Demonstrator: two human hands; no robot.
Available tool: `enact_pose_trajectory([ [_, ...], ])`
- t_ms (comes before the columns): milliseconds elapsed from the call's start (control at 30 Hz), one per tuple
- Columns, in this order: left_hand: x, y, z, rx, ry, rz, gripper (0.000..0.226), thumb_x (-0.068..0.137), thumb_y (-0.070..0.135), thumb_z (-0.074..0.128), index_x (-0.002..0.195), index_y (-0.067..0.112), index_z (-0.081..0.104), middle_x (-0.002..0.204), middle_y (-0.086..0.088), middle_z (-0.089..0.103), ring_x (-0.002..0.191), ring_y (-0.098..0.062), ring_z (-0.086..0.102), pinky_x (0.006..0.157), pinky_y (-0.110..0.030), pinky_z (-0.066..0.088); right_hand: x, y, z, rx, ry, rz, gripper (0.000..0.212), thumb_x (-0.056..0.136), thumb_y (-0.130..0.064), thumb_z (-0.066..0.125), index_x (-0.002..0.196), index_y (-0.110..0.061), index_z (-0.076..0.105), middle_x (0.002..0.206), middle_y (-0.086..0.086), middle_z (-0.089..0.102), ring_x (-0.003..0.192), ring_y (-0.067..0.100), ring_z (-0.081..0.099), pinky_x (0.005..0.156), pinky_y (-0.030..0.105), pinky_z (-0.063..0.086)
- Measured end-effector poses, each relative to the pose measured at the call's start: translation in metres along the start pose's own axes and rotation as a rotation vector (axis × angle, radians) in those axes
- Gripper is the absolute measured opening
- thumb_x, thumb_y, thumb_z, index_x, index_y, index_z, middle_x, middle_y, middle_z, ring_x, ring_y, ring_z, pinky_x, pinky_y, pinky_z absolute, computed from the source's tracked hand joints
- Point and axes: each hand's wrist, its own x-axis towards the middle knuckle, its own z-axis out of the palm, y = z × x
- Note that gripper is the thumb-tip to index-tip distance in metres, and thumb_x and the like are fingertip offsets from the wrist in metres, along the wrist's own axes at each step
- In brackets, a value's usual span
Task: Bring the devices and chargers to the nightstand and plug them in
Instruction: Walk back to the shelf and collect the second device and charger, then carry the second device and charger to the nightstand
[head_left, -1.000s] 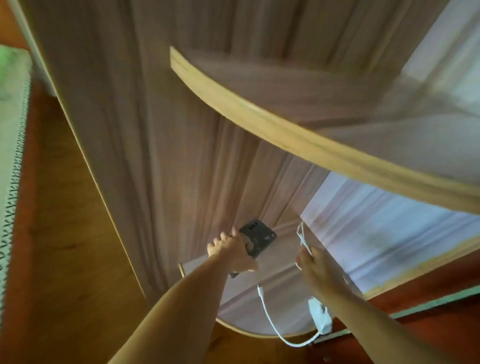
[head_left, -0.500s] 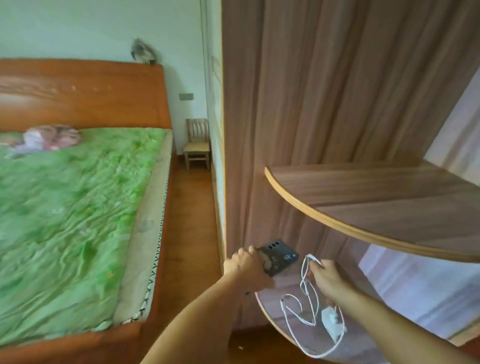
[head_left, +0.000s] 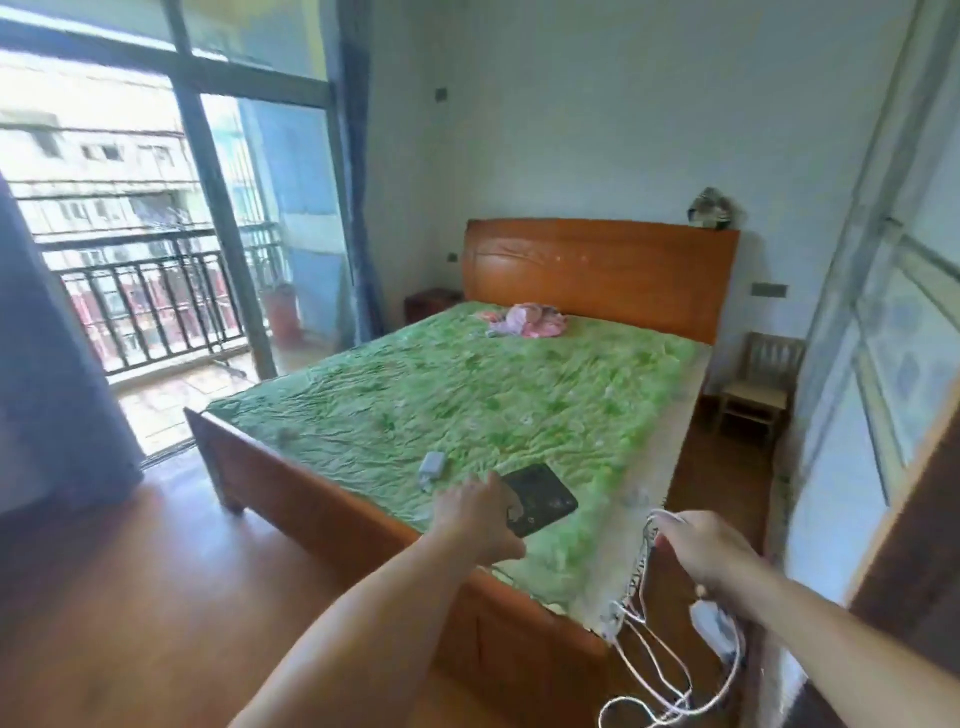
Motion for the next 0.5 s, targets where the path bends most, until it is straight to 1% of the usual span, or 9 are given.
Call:
enact_pose_trajectory([
  [67, -0.015, -0.058, -0.016, 0.008, 0.039, -0.089, 0.075, 0.058, 0.048, 0.066, 0.122, 0.019, 0.041, 0.110, -0.005, 0.055, 0.103, -0.027, 0.058, 0.074, -0.035, 0.038, -0.003, -0.050, 0.034, -0.003, -0.057, -0.052, 0.036, 0.093, -0.033, 0.051, 0.068, -0.010, 0.064, 0.047, 0.003, 0.045, 0.043, 0.021, 0.043, 0.041, 0.021, 0.030],
  [133, -0.032, -0.119, -0.031, 0.005, 0.073, -0.175, 0.074, 0.058, 0.050, 0.067, 0.120, 0.020, 0.043, 0.111, -0.005, 0.055, 0.106, -0.027, 0.057, 0.077, -0.037, 0.037, -0.007, -0.100, 0.073, 0.012, -0.114, -0.106, 0.038, 0.094, -0.036, 0.051, 0.074, -0.007, 0.065, 0.046, 0.002, 0.042, 0.042, 0.020, 0.041, 0.040, 0.019, 0.030],
  [200, -0.050, -0.182, -0.041, 0.019, 0.101, -0.264, 0.078, 0.057, 0.053, 0.066, 0.123, 0.020, 0.043, 0.115, -0.005, 0.055, 0.110, -0.028, 0.055, 0.083, -0.040, 0.038, -0.012, -0.148, 0.114, 0.015, -0.161, -0.172, 0.038, 0.096, -0.035, 0.051, 0.074, -0.007, 0.065, 0.043, 0.000, 0.039, 0.039, 0.018, 0.038, 0.039, 0.019, 0.030],
  [300, -0.072, -0.280, -0.051, 0.038, 0.142, -0.354, 0.083, 0.054, 0.055, 0.066, 0.127, 0.022, 0.041, 0.117, -0.004, 0.055, 0.110, -0.028, 0.054, 0.091, -0.043, 0.041, -0.022, -0.215, 0.181, 0.007, -0.216, -0.254, 0.038, 0.098, -0.031, 0.048, 0.074, -0.006, 0.064, 0.040, -0.003, 0.034, 0.040, 0.017, 0.034, 0.042, 0.021, 0.030],
  [333, -0.078, -0.312, -0.054, 0.045, 0.162, -0.372, 0.083, 0.054, 0.056, 0.066, 0.126, 0.023, 0.041, 0.114, -0.003, 0.055, 0.107, -0.027, 0.055, 0.090, -0.042, 0.043, -0.026, -0.237, 0.202, -0.001, -0.232, -0.276, 0.038, 0.098, -0.030, 0.047, 0.076, -0.005, 0.064, 0.042, -0.002, 0.034, 0.041, 0.017, 0.034, 0.043, 0.022, 0.030],
  [400, -0.089, -0.376, -0.059, 0.047, 0.204, -0.409, 0.081, 0.052, 0.059, 0.065, 0.122, 0.025, 0.043, 0.107, -0.001, 0.055, 0.099, -0.024, 0.056, 0.082, -0.038, 0.045, -0.033, -0.281, 0.249, -0.017, -0.264, -0.327, 0.038, 0.099, -0.029, 0.047, 0.077, -0.003, 0.065, 0.047, 0.000, 0.036, 0.042, 0.018, 0.035, 0.044, 0.024, 0.031],
  [500, -0.101, -0.446, -0.069, 0.026, 0.235, -0.462, 0.081, 0.047, 0.066, 0.063, 0.116, 0.028, 0.043, 0.104, 0.001, 0.056, 0.092, -0.020, 0.054, 0.079, -0.036, 0.049, -0.046, -0.335, 0.301, -0.040, -0.292, -0.389, 0.038, 0.098, -0.029, 0.047, 0.070, -0.009, 0.063, 0.047, 0.001, 0.039, 0.042, 0.019, 0.037, 0.041, 0.021, 0.033],
])
